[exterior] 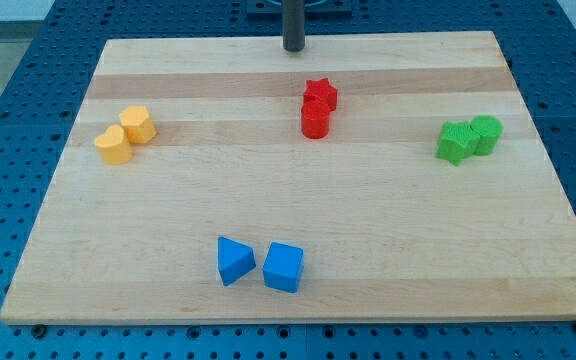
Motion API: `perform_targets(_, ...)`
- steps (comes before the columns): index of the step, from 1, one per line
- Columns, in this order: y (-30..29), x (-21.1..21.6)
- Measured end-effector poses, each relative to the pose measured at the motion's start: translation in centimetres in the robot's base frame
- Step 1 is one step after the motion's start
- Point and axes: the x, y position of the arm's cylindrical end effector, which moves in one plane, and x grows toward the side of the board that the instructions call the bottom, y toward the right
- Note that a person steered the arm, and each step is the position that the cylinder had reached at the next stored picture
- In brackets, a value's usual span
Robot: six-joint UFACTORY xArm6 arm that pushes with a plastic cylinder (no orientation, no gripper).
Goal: Point your arm towards the top center
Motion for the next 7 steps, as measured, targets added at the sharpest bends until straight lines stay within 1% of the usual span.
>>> perform_targets(1, 0.0, 0.0)
perform_targets(2, -2.0, 1.7)
perform_targets(3, -5.5, 5.4)
perform_targets(4, -8.9, 10.0)
perform_targets(5, -9.8, 15.3)
perform_targets(6, -7.2, 20.8)
perform_targets(7, -0.2, 23.9)
